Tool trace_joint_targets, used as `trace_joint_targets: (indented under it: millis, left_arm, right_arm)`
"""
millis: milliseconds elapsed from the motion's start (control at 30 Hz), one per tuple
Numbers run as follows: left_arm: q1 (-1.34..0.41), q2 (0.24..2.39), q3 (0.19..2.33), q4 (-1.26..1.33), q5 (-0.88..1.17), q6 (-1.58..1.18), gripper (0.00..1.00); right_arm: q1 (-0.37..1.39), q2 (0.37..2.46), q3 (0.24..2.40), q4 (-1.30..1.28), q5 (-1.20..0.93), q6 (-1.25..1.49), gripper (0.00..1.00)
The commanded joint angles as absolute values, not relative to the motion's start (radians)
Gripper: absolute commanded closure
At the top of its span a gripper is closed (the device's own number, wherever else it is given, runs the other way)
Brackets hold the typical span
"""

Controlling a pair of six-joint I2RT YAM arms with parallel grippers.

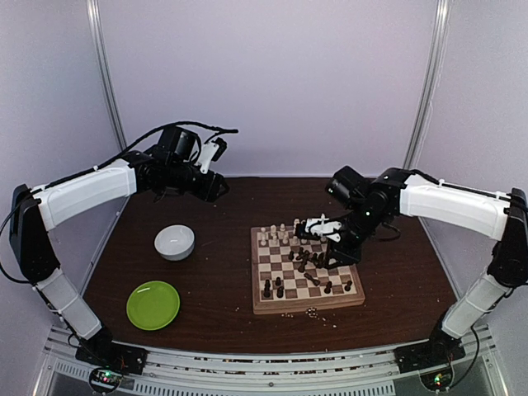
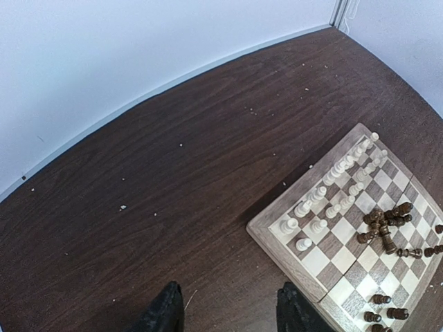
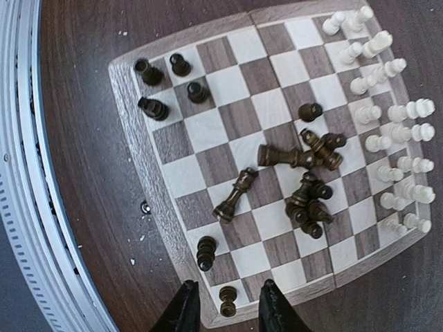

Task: Set up the chess pieces on the board
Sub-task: Place the bishop on c8, then pick up the king from the chessboard.

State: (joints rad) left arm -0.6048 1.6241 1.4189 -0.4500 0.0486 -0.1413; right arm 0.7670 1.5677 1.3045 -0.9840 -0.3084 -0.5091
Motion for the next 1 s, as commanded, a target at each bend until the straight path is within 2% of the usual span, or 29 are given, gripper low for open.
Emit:
trace_joint_targets:
  millis: [0,200,633,967]
  left_arm:
    - [-0.606,1.613,1.451,-0.44,0.057,-0.138,0.53]
    - [-0.607,1.601,1.448,-0.44,0.048,-0.135,0.53]
    - [-0.607,1.605,1.45,-0.44,0.06,-0.136,0.53]
    - [-0.607,1.605,1.45,-0.44,0.062,-0.137,0.53]
  right_arm:
    - [0.767,1.596,1.361,-0.997,-0.264,-0.486,0.7]
    - [0.79,1.715,1.363,-0.973,-0.214,-0.452,0.72]
    - [0.84,1.815,1.316,-0.92,-0.178,-0.411,0.63]
    - [0.843,1.877,1.33,-0.906,-0.131,-0.373,0.65]
